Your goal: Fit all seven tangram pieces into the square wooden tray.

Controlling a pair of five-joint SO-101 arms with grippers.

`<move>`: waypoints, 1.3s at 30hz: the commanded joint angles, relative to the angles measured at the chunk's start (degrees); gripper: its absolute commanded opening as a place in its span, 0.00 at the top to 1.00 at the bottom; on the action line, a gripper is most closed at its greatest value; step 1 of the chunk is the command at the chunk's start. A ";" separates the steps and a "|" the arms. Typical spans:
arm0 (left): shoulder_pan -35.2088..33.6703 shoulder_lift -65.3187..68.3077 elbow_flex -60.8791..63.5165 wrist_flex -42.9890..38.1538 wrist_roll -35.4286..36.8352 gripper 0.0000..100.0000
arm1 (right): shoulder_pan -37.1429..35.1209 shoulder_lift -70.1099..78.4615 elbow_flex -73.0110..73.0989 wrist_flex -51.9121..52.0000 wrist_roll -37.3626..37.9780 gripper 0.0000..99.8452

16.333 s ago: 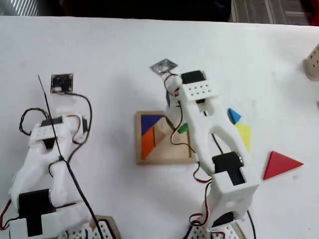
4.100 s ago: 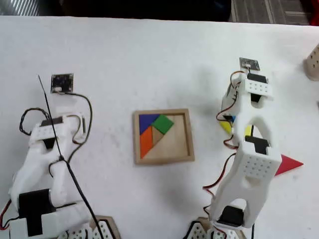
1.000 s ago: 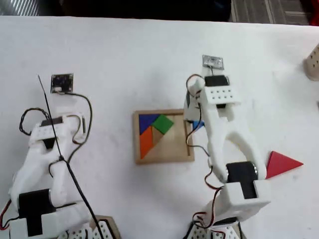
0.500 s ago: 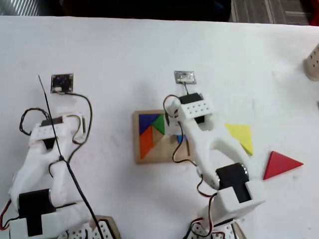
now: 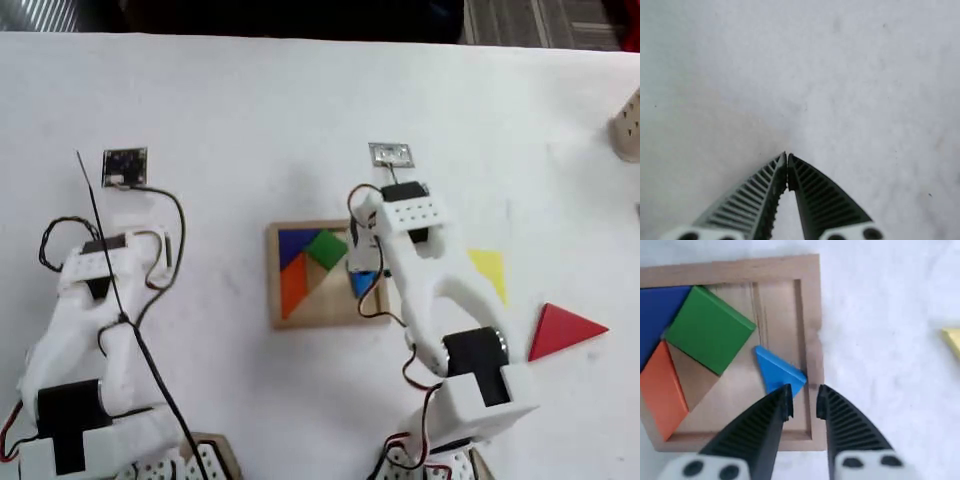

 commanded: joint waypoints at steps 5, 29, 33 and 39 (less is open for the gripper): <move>0.66 -0.40 -2.99 -1.14 -0.18 0.97 | -2.95 -2.95 -4.13 1.19 21.01 0.96; 0.66 -0.57 -2.99 -0.97 -0.18 0.97 | -4.97 -0.13 -1.32 0.66 37.36 0.81; 0.66 -0.57 -2.99 -0.97 -0.18 0.97 | -5.05 -0.13 1.58 -2.51 37.45 0.81; 0.66 -0.57 -2.99 -0.97 -0.18 0.97 | -5.14 -0.13 3.60 -4.44 39.21 0.81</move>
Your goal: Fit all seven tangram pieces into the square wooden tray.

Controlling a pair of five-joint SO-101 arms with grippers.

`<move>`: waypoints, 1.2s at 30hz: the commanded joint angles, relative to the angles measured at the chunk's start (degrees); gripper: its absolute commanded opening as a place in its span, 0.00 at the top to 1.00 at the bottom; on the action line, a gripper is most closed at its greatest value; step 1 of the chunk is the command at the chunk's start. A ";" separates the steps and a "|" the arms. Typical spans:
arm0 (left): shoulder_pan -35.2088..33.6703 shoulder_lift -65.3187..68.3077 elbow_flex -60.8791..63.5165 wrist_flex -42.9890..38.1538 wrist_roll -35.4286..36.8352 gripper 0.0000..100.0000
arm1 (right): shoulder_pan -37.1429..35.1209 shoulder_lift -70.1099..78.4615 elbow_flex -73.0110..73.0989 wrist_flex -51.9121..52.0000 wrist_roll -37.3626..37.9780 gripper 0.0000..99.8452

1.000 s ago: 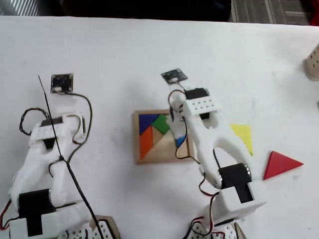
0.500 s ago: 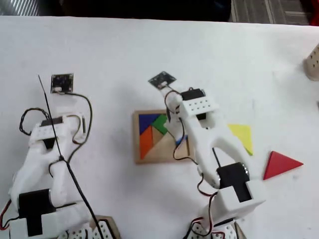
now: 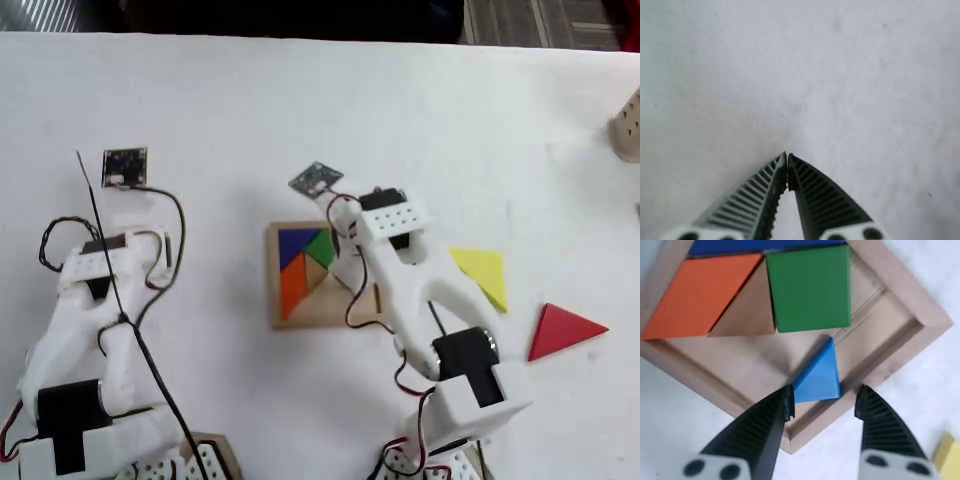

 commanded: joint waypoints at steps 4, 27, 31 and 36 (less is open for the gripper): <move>0.66 -0.57 -2.99 -0.97 -0.18 0.97 | -1.98 -0.75 0.88 -2.07 1.23 0.81; 0.57 -0.57 -2.99 -0.70 -0.18 0.97 | -5.23 -0.40 6.07 -5.76 3.25 0.89; 0.57 -0.57 -2.99 -0.70 -0.18 0.97 | -5.05 -0.48 6.15 -5.76 3.25 0.86; 0.48 -0.57 -2.99 -0.70 -0.18 0.97 | -4.79 -0.66 6.15 -5.14 4.92 0.86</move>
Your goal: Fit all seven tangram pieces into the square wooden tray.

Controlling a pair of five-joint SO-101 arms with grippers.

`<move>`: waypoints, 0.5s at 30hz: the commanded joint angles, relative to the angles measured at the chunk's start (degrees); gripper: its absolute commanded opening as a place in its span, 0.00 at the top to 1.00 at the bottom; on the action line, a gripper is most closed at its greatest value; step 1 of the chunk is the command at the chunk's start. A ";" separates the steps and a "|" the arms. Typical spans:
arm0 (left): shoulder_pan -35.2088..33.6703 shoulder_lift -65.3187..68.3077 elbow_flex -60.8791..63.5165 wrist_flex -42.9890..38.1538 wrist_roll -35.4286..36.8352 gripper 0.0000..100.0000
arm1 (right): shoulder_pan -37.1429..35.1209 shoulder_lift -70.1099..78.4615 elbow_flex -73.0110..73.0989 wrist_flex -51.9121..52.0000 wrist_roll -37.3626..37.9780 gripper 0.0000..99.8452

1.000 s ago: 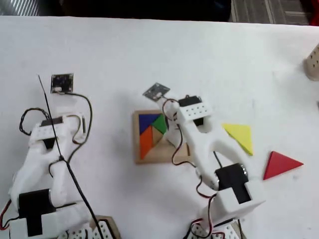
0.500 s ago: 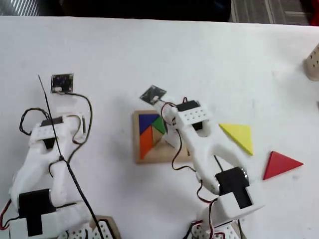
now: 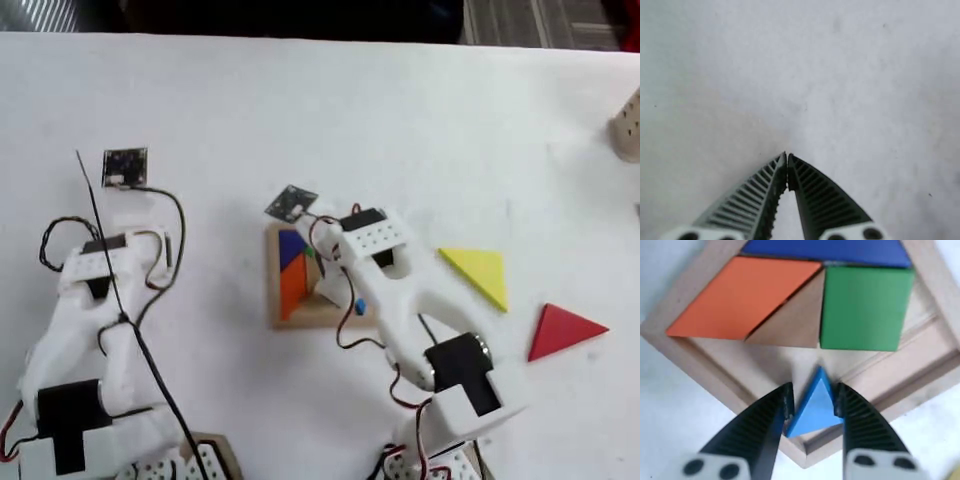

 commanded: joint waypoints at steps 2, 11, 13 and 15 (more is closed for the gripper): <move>0.48 -0.57 -2.99 -0.70 -0.18 0.97 | 0.31 -0.57 0.09 1.71 4.31 0.87; 0.48 -0.57 -2.99 -0.70 -0.18 0.97 | 3.47 -1.19 -1.67 1.89 3.25 0.98; 0.48 -0.57 -2.99 -0.70 -0.18 0.97 | 4.35 -2.95 -2.02 1.80 1.14 0.98; 0.48 -0.57 -2.99 -0.70 -0.18 0.97 | 5.32 -6.20 -2.11 1.80 -1.41 0.98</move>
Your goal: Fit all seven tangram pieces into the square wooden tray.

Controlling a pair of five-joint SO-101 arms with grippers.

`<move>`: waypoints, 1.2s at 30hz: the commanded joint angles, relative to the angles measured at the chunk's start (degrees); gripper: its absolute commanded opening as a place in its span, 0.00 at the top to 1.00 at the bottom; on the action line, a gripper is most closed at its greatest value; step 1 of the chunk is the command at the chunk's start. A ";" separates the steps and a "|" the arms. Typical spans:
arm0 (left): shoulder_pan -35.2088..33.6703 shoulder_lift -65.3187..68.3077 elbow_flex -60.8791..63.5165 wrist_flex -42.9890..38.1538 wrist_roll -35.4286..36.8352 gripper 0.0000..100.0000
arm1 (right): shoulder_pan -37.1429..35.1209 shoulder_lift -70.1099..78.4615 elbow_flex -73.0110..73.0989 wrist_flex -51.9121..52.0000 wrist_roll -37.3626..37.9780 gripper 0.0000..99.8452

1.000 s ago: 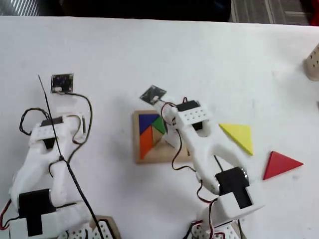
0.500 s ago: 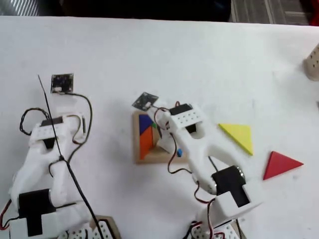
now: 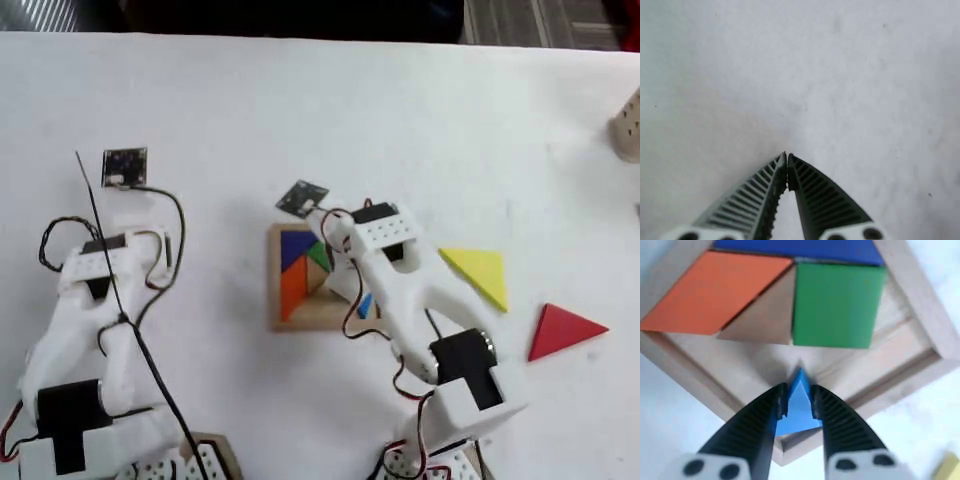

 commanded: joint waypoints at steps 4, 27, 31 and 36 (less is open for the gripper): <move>0.57 -0.57 -2.99 -0.70 -0.18 0.97 | 3.56 -12.44 -1.14 1.10 -9.23 0.98; 0.57 -0.57 -2.99 -0.70 -0.18 0.97 | 6.20 6.90 -22.42 1.19 -77.27 0.93; 0.57 -0.66 -2.99 -0.79 -0.26 0.97 | 6.11 9.10 -22.33 1.36 -77.27 0.93; 0.57 -0.66 -2.99 -0.79 -0.26 0.97 | 5.23 6.55 -23.91 4.62 -67.52 0.84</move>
